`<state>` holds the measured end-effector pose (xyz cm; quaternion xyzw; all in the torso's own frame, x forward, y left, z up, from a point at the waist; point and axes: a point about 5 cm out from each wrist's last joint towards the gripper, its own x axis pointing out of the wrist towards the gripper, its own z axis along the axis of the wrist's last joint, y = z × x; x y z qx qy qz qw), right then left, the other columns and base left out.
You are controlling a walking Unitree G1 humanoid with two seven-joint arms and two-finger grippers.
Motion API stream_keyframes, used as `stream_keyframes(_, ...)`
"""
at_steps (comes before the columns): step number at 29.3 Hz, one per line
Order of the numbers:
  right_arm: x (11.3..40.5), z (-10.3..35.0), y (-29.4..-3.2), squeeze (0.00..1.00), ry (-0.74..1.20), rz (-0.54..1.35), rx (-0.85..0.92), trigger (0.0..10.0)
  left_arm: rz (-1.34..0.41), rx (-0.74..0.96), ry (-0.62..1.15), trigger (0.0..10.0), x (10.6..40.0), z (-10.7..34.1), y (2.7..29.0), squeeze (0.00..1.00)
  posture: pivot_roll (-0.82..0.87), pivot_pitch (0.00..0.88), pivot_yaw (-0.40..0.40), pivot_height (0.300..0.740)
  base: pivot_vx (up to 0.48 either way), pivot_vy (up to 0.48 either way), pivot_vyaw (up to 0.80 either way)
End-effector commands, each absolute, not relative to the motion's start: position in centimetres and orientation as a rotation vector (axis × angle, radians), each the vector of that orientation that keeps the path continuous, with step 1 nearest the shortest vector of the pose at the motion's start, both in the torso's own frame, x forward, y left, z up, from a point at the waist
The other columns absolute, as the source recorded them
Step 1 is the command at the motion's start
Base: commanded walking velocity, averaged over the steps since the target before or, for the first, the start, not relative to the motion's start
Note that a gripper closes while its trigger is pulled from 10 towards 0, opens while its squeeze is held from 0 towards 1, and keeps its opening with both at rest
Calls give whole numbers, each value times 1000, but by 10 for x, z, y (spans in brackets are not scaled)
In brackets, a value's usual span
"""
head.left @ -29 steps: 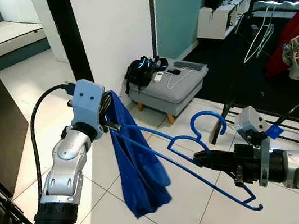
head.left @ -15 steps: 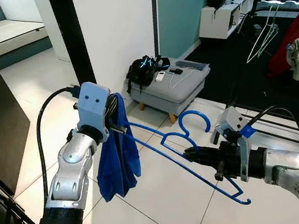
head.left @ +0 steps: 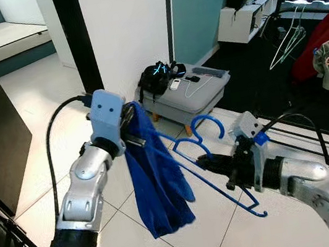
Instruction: Hang hanger
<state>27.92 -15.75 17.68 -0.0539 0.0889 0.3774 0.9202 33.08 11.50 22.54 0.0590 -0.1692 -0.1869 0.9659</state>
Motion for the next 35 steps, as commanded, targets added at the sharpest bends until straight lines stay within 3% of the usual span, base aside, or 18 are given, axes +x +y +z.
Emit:
stream_keyframes(1, 291, 177, -155, 0, 165, 676, -106, 10000, -417, 81, -363, 10000, 325, 232, 103, 0, 18, 0, -3, 740, 0, 0, 0)
stream_keyframes(4, 307, 180, -151, 0, 131, 545, -51, 10000, -454, 42, -361, 10000, 319, 231, 90, 0, 20, 0, -4, 740, 0, 0, 0)
stream_keyframes(11, 320, 185, -140, 0, 103, 452, -6, 10000, -456, 40, -343, 10000, 317, 226, 87, 0, 20, 0, -6, 740, 0, 0, 0)
stream_keyframes(21, 321, 186, -123, 0, 88, 443, 15, 10000, -405, 83, -334, 10000, 320, 225, 98, 0, 16, 0, -7, 740, 0, 0, 0)
stream_keyframes(29, 322, 186, -130, 0, 60, 302, -4, 10000, -258, 183, -280, 10000, 327, 215, 131, 0, -2, 0, -3, 740, 0, 0, 0)
stream_keyframes(32, 322, 186, -130, 0, 60, 302, -4, 10000, -258, 183, -280, 10000, 327, 215, 131, 0, -2, 0, -3, 740, 0, 0, 0)
stream_keyframes(35, 326, 190, -132, 0, 30, 233, -9, 10000, -142, 262, -236, 10000, 328, 209, 157, 0, 0, 0, -5, 740, 0, 0, 0)
